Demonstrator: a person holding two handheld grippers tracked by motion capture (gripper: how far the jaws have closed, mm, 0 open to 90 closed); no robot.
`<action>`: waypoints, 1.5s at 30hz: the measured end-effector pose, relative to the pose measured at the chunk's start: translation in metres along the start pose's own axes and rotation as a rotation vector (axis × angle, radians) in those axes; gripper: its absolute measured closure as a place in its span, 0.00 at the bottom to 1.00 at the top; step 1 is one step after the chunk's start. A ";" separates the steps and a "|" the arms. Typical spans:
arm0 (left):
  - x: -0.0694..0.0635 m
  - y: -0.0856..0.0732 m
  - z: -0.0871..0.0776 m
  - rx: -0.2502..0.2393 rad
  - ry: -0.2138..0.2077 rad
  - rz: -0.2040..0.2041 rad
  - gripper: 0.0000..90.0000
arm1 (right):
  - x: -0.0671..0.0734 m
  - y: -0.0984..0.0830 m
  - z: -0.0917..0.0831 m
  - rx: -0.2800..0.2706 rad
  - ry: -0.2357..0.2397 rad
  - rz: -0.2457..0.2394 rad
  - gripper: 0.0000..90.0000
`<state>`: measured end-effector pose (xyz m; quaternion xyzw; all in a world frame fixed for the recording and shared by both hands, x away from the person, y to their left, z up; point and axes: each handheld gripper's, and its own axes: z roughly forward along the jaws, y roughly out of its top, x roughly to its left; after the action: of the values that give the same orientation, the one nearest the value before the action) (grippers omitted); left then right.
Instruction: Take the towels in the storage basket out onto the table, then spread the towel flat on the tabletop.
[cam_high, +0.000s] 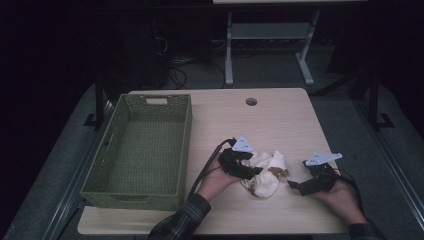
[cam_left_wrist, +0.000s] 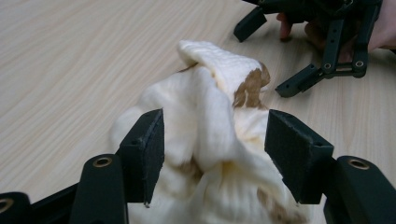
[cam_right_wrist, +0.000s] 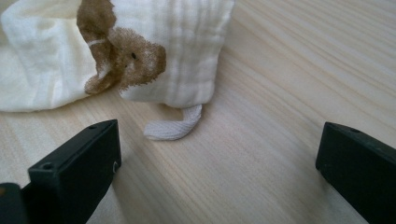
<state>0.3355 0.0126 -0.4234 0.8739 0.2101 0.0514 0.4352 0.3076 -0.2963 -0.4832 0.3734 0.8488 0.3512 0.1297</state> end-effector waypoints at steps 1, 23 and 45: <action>0.000 -0.003 -0.004 0.001 0.011 -0.005 0.43 | 0.001 0.001 -0.001 0.012 0.005 -0.007 0.02; -0.008 -0.039 -0.002 0.077 0.022 -0.033 0.54 | 0.007 0.026 -0.018 -0.128 0.200 -0.015 0.65; -0.006 -0.037 0.003 0.067 0.018 -0.011 0.99 | -0.007 0.032 -0.022 -0.150 0.175 -0.025 0.99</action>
<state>0.3184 0.0280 -0.4536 0.8864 0.2203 0.0498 0.4040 0.3194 -0.2967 -0.4456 0.3202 0.8326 0.4434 0.0871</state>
